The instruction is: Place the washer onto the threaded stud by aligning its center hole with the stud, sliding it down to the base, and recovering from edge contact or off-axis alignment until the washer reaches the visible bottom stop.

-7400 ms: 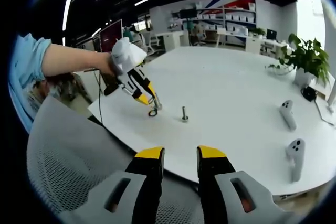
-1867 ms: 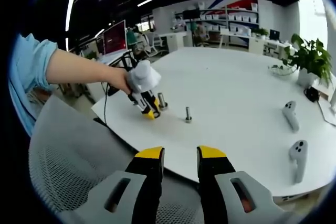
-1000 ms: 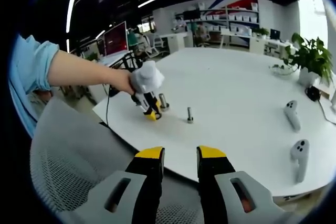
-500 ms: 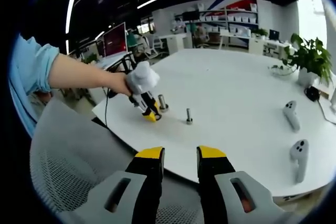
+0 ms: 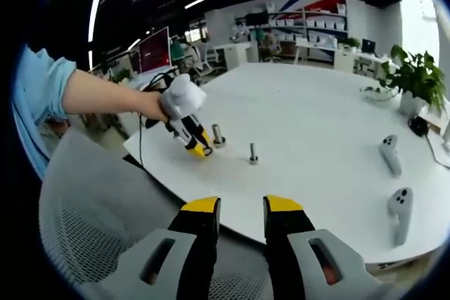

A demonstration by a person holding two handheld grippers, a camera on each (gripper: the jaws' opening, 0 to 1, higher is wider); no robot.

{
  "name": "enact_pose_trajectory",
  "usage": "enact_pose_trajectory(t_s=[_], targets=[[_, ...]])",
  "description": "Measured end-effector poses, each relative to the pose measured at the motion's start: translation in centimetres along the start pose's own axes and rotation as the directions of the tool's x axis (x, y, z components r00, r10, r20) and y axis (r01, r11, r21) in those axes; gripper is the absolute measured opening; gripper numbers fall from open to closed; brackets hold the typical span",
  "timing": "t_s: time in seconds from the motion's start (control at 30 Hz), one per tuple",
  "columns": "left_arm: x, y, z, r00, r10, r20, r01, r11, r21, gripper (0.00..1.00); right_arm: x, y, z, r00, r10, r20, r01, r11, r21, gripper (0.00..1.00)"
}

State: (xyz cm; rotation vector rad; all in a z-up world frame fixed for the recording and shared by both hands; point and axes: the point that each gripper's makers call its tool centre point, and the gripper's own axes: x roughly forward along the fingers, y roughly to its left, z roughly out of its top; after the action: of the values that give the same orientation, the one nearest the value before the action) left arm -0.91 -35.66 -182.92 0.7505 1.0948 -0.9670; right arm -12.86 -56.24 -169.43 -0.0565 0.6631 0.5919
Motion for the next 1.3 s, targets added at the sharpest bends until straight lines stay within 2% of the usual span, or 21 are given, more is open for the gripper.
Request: enact_pose_trajectory(t_s=[0.3, 0.4, 0.6, 0.93, 1.13, 1.3], targets=[[-2.8, 1.3, 0.6, 0.999, 0.042, -0.004, -0.042, 0.999, 0.027, 0.19, 0.0, 0.0, 0.0, 1.000, 0.002, -0.003, -0.002, 1.000, -0.002, 0.27], [-3.7, 2.1, 1.2, 0.997, 0.073, 0.008, -0.073, 0.996, 0.048, 0.19, 0.0, 0.1, -0.1, 1.000, 0.004, -0.005, -0.004, 1.000, -0.005, 0.26], [-4.9, 2.4, 2.5, 0.997, 0.075, 0.027, -0.077, 0.996, 0.054, 0.19, -0.1, 0.0, 0.0, 1.000, -0.001, 0.003, 0.001, 1.000, 0.001, 0.26], [-4.7, 3.4, 3.1, 0.996, 0.091, 0.012, -0.091, 0.990, 0.103, 0.19, -0.1, 0.0, 0.1, 1.000, -0.005, 0.008, 0.005, 1.000, 0.005, 0.26], [-4.1, 4.0, 3.7, 0.996, 0.088, 0.004, -0.088, 0.991, 0.096, 0.19, -0.1, 0.0, 0.1, 1.000, -0.004, 0.010, 0.004, 1.000, 0.005, 0.26], [-3.4, 4.5, 3.5, 0.996, 0.090, -0.029, -0.086, 0.990, 0.113, 0.19, -0.1, 0.0, 0.1, 1.000, 0.000, 0.008, 0.000, 1.000, 0.002, 0.26]])
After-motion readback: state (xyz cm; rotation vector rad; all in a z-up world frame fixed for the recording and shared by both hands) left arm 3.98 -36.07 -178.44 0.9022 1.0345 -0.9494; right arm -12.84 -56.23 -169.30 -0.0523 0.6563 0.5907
